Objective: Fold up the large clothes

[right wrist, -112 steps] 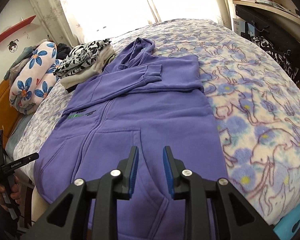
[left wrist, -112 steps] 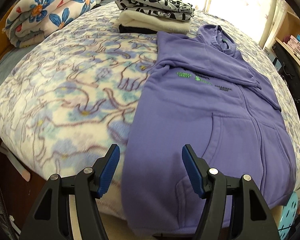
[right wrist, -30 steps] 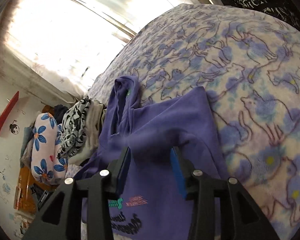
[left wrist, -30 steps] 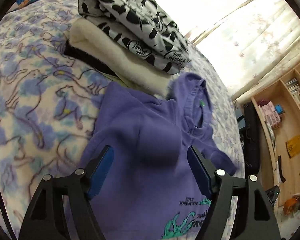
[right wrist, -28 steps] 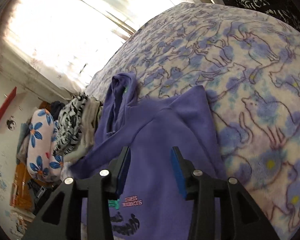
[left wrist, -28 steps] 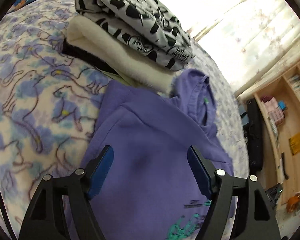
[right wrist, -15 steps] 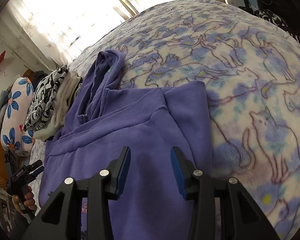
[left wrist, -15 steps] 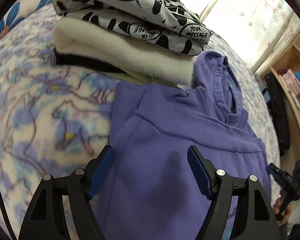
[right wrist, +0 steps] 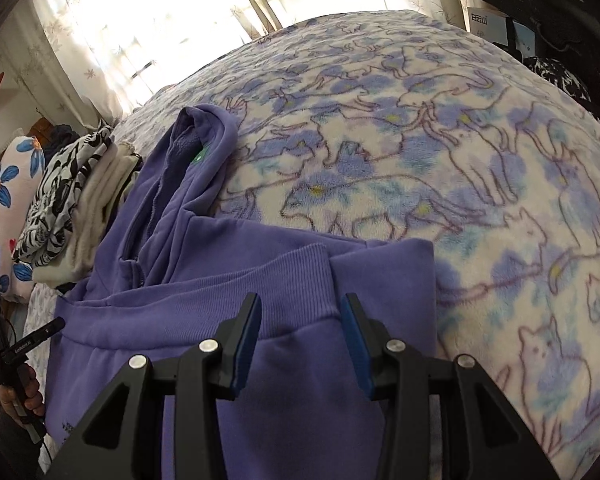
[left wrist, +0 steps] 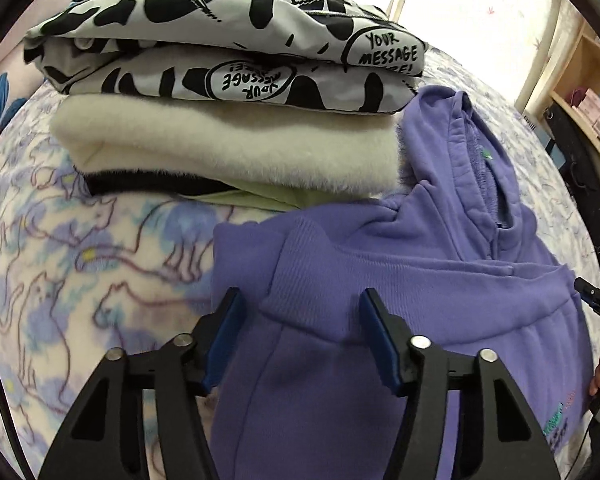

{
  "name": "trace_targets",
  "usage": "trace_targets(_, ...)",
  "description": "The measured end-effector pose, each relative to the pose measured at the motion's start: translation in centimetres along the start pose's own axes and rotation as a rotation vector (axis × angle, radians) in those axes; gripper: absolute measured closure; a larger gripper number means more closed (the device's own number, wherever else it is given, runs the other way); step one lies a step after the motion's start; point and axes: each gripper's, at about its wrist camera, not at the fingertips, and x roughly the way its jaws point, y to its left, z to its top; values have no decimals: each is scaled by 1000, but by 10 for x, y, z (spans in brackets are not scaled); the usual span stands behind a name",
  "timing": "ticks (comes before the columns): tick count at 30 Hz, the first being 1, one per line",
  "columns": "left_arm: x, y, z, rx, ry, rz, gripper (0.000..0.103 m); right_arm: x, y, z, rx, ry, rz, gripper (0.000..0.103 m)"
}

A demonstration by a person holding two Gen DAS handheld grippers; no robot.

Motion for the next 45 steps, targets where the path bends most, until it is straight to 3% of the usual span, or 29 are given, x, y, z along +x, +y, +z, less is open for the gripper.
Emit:
trace_targets(5,8,0,7,0,-8,16,72,16,6,-2,-45,11,-33,62)
trace_targets(8,10,-7,6,14,-22,36,84,14,10,-7,-73,-10,-66,86)
trace_targets(12,3,-14,3,24,-45,63,90,6,11,-10,-87,-37,-66,91)
trace_targets(20,-33,-31,-1,58,-106,110,92,-37,25,-14,-118,-156,-70,93)
trace_targets(26,-84,-45,-2,75,-176,111,92,-89,40,-16,-148,-245,-42,93)
trace_targets(33,-134,-37,13,-11,-245,97,92,-137,38,-11,-99,-334,-11,93)
trace_targets(39,-121,-36,30,-53,-232,85,92,-137,30,1,-68,-354,-18,93)
trace_targets(45,-61,-39,48,-81,-173,108,93,-92,13,15,-6,-305,-50,93)
